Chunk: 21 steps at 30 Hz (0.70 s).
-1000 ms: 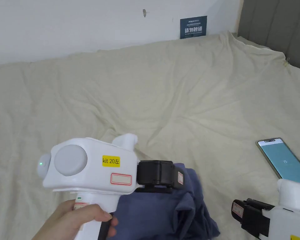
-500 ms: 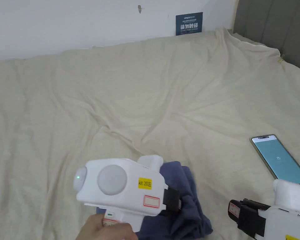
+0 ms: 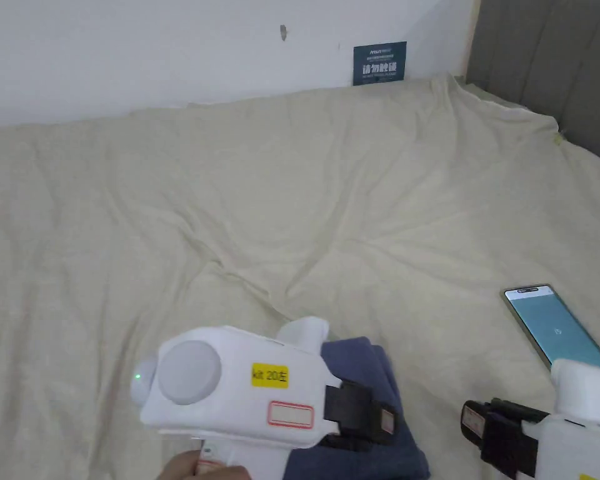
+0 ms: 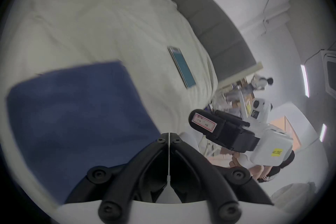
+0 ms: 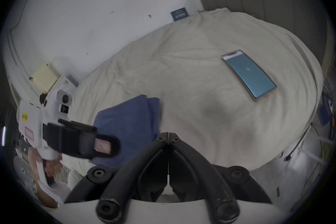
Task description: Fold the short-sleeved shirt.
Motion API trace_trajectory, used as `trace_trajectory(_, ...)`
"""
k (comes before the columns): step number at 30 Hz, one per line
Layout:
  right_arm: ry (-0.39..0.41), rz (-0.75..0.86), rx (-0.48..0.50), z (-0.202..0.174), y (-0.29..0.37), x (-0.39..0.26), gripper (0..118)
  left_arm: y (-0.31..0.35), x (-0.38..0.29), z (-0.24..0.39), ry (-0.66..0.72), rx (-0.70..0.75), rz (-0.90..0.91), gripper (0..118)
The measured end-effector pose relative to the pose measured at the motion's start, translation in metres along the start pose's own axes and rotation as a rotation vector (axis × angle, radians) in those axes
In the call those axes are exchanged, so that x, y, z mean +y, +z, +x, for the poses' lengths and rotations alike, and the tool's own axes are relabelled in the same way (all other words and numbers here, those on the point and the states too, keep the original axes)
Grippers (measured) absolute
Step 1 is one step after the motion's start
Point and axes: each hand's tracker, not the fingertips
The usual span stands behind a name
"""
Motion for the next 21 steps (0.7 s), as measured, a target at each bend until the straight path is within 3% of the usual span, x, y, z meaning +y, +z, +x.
trace_trajectory(5, 0.156, -0.019, 0.035, -0.050, -0.026, 0.005, 0, 0.094, -0.016, -0.053, 0.137, 0.126, 0.222, 1)
trace_trajectory(10, 0.257, -0.043, 0.042, -0.093, -0.072, -0.001, 0, 0.137, -0.048, -0.100, 0.267, 0.181, 0.313, 1)
trace_trajectory(13, 0.337, -0.065, -0.106, -0.100, -0.102, -0.013, 0, 0.139, -0.056, -0.117, 0.328, 0.146, 0.336, 6)
trace_trajectory(14, 0.386, -0.078, -0.188, -0.100, -0.110, -0.019, 0, 0.137, -0.056, -0.120, 0.330, 0.149, 0.327, 22)
trace_trajectory(15, 0.424, -0.091, -0.216, -0.096, -0.116, -0.026, 0, 0.134, -0.057, -0.123, 0.321, 0.151, 0.317, 56)
trace_trajectory(18, 0.467, -0.038, -0.205, -0.100, -0.112, -0.034, 0, 0.119, -0.056, -0.129, 0.335, 0.117, 0.311, 83)
trace_trajectory(19, 0.482, -0.050, -0.218, -0.102, -0.111, -0.033, 0, 0.112, -0.054, -0.131, 0.345, 0.074, 0.289, 105)
trace_trajectory(20, 0.486, -0.053, -0.221, -0.103, -0.113, -0.033, 0, 0.109, -0.051, -0.136, 0.351, 0.032, 0.283, 114)
trace_trajectory(21, 0.486, -0.055, -0.221, -0.103, -0.113, -0.032, 0, 0.104, -0.049, -0.137, 0.354, -0.013, 0.289, 114)
